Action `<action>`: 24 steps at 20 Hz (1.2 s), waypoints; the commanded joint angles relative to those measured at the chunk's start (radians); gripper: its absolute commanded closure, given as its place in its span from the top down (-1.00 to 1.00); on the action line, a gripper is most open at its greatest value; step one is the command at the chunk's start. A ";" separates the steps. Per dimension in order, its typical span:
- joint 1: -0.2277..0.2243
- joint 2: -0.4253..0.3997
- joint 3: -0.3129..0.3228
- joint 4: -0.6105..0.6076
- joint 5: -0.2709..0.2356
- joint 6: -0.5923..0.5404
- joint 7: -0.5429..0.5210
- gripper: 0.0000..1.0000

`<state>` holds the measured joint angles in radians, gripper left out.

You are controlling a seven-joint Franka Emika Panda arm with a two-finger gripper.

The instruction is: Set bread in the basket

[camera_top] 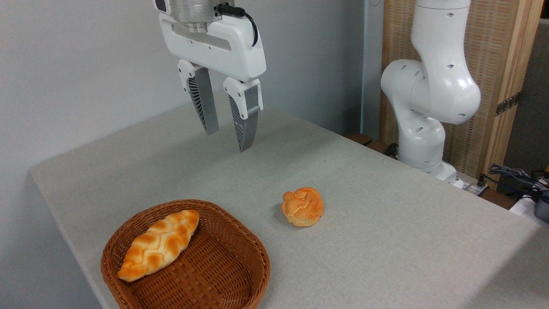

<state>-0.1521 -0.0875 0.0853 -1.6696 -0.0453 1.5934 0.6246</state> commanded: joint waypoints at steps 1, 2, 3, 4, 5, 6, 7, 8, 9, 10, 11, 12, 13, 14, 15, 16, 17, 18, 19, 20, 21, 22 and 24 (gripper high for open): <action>-0.007 0.003 0.001 0.008 -0.019 -0.006 0.003 1.00; -0.007 0.008 0.001 0.013 -0.018 -0.006 0.003 1.00; -0.007 0.015 0.002 0.031 -0.016 -0.004 0.003 1.00; -0.007 0.040 0.002 0.063 -0.016 -0.006 0.003 1.00; -0.007 0.055 0.002 0.080 -0.016 -0.007 0.000 1.00; -0.007 0.058 0.002 0.082 -0.015 -0.007 -0.005 1.00; -0.007 0.058 0.002 0.080 -0.016 -0.007 0.000 1.00; -0.007 0.058 0.002 0.082 -0.016 -0.007 -0.002 1.00; -0.007 0.061 0.002 0.087 -0.016 -0.007 -0.005 1.00; -0.007 0.066 0.002 0.094 -0.016 -0.009 -0.005 1.00; -0.007 0.069 0.002 0.096 -0.015 -0.009 -0.002 1.00; -0.007 0.069 0.002 0.096 -0.015 -0.009 -0.005 1.00; -0.007 0.072 0.002 0.102 -0.011 -0.010 -0.006 1.00; -0.007 0.080 0.004 0.116 -0.011 -0.016 -0.005 1.00; -0.006 0.084 0.007 0.119 -0.013 -0.018 -0.003 1.00; -0.006 0.084 0.010 0.119 -0.014 -0.020 0.003 1.00; -0.006 0.083 0.011 0.119 -0.016 -0.020 0.003 1.00; -0.006 0.083 0.011 0.117 -0.016 -0.020 0.003 1.00; -0.004 0.083 0.011 0.119 -0.018 -0.020 0.003 1.00; -0.003 0.083 0.011 0.117 -0.018 -0.020 0.004 1.00; -0.001 0.080 0.011 0.114 -0.018 -0.015 0.003 1.00; -0.003 0.078 0.010 0.116 -0.018 -0.018 0.003 1.00; -0.001 0.083 0.010 0.117 -0.016 -0.016 0.001 1.00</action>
<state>-0.1526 -0.0139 0.0873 -1.5747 -0.0455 1.5942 0.6243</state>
